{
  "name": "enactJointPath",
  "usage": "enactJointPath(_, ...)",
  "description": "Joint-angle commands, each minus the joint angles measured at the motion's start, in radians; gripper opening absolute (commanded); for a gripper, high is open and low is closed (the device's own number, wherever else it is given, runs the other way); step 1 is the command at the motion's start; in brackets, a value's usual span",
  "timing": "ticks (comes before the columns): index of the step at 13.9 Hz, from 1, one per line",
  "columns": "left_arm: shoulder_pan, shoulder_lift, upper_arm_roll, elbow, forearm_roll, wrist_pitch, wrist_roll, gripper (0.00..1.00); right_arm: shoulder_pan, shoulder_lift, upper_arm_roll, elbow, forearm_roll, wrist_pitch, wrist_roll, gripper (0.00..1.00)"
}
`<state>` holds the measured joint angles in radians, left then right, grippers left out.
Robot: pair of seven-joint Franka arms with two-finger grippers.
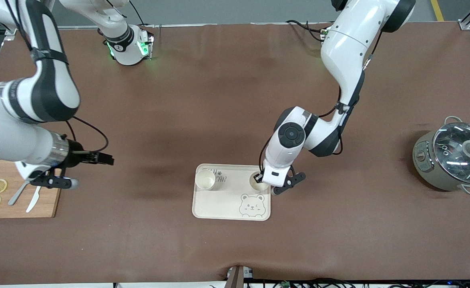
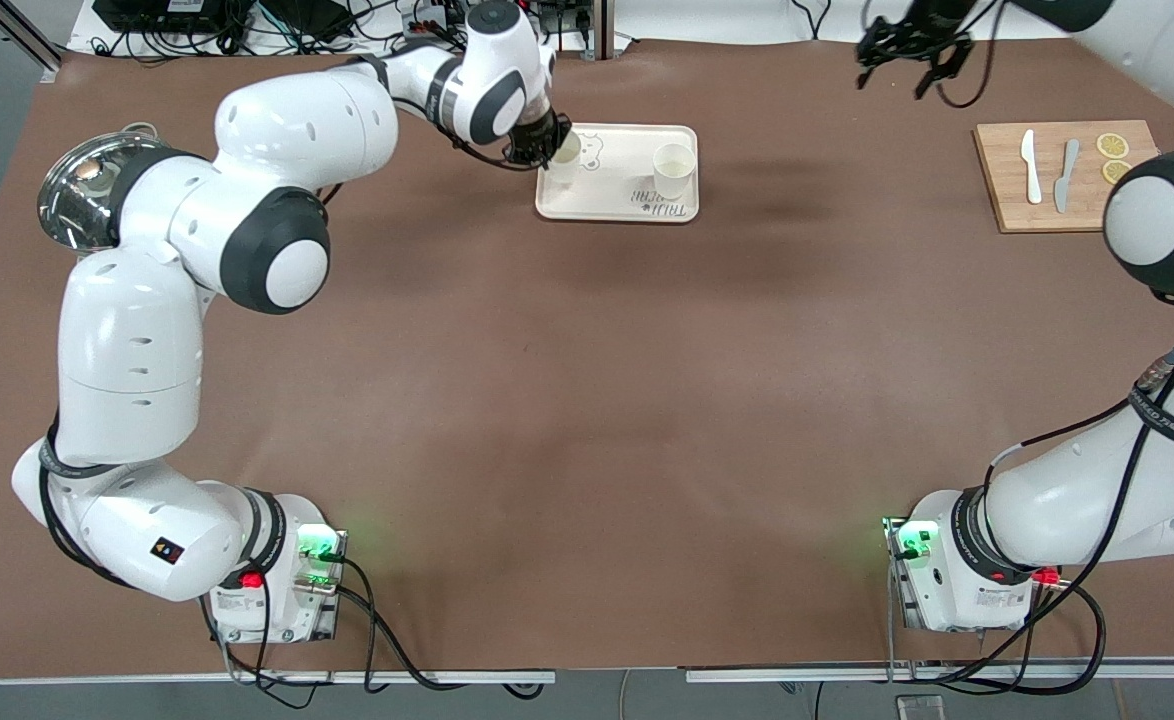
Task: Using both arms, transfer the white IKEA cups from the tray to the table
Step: 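Carry the cup toward the pot while the right gripper grasps the other cup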
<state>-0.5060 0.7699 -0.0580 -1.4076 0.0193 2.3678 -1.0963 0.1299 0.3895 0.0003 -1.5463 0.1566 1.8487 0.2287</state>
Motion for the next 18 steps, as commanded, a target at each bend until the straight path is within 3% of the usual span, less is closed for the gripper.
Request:
enactJointPath(1, 0.059, -0.098, 0.000, -0.016, 0.004, -0.066, 0.047, 0.00, 0.066, 0.035, -0.005, 0.012, 0.015, 0.052, 0.136, 1.00)
enactJointPath(5, 0.127, -0.211, -0.002, -0.017, 0.002, -0.214, 0.075, 0.00, 0.161, 0.094, -0.006, 0.014, 0.015, 0.180, 0.256, 1.00)
enactJointPath(10, 0.197, -0.261, 0.000, -0.024, 0.013, -0.396, 0.091, 0.00, 0.305, 0.219, -0.006, 0.014, 0.006, 0.377, 0.466, 1.00)
enactJointPath(12, 0.213, -0.279, 0.000, -0.027, 0.019, -0.413, 0.099, 0.00, 0.345, 0.259, -0.008, 0.012, -0.002, 0.461, 0.527, 1.00)
enactJointPath(14, 0.253, -0.294, 0.000, -0.040, 0.019, -0.464, 0.113, 0.00, 0.359, 0.269, -0.008, 0.012, -0.002, 0.469, 0.538, 1.00)
enactJointPath(16, 0.331, -0.332, -0.011, -0.118, 0.018, -0.473, 0.127, 0.00, 0.358, 0.276, -0.008, 0.006, 0.000, 0.463, 0.538, 1.00)
enactJointPath(18, 0.404, -0.360, -0.011, -0.197, 0.018, -0.466, 0.197, 0.00, 0.359, 0.287, -0.008, 0.008, 0.000, 0.469, 0.540, 0.68)
